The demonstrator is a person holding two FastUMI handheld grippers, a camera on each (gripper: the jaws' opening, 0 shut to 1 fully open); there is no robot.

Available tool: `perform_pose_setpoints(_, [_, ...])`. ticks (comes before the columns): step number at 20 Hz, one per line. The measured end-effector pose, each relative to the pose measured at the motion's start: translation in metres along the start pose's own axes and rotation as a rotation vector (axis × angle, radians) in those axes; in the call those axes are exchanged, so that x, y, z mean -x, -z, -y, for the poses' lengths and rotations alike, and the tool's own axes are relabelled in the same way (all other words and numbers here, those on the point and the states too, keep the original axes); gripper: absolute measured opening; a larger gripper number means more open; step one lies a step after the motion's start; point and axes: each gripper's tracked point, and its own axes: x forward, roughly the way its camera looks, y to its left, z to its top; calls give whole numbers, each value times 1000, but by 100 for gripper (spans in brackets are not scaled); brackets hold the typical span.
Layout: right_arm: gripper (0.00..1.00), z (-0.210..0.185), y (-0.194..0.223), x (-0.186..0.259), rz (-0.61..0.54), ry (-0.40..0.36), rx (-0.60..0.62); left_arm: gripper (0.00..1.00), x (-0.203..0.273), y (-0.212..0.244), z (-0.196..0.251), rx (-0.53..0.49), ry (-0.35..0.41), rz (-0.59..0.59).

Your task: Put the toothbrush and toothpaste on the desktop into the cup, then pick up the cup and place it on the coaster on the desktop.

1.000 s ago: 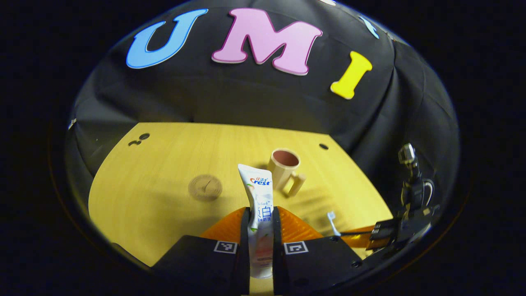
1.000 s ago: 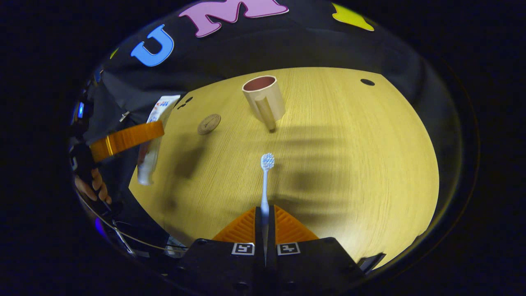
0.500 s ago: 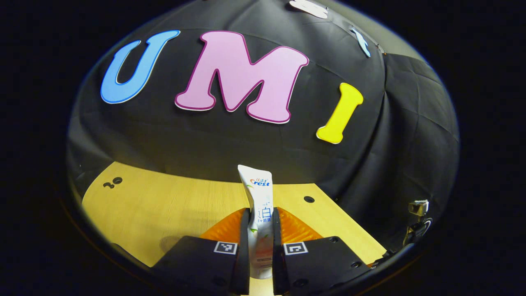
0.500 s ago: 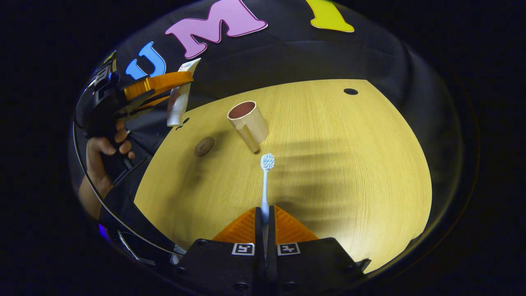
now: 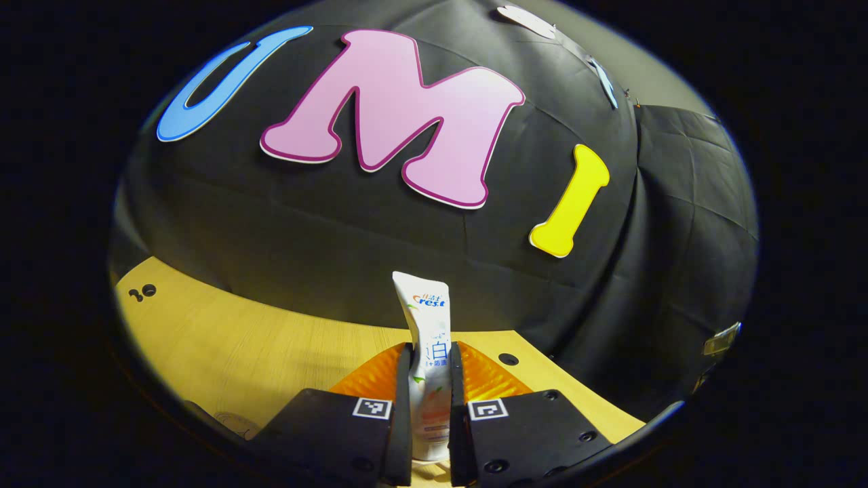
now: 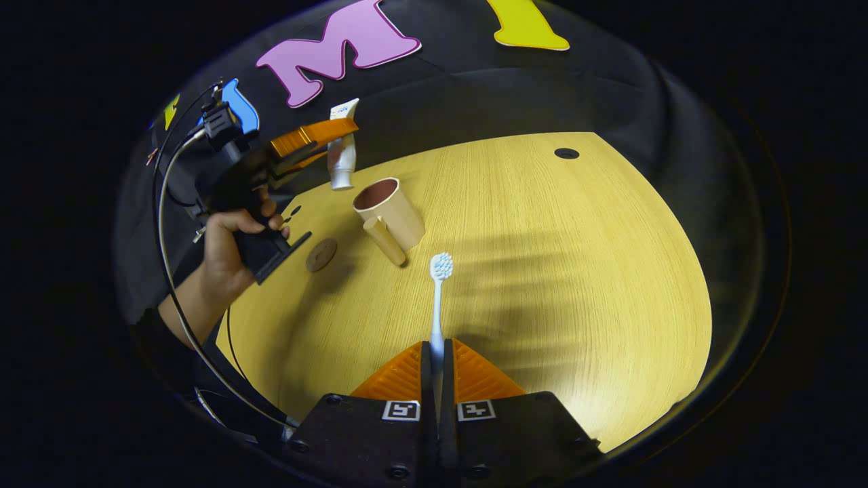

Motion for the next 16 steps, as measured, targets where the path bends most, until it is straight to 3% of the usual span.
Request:
perform_pose_setpoints(7, [5, 9, -16, -21, 53, 8, 6, 28, -19, 42, -11, -84, -4, 12])
perform_pose_setpoints(8, [5, 9, -18, -24, 59, 7, 6, 24, -20, 46, -13, -93, -5, 13])
perform_pose_setpoints(11, [5, 6, -25, -31, 81, -2, 9, 35, -17, 61, -19, -94, -1, 2])
perform_pose_setpoints(12, [5, 4, -28, -34, 93, -7, 13, 32, -17, 64, -19, -90, 0, 2])
perform_pose_setpoints(16, [5, -4, -46, -44, 129, -22, 6, 43, -3, 70, -27, -111, -19, -14])
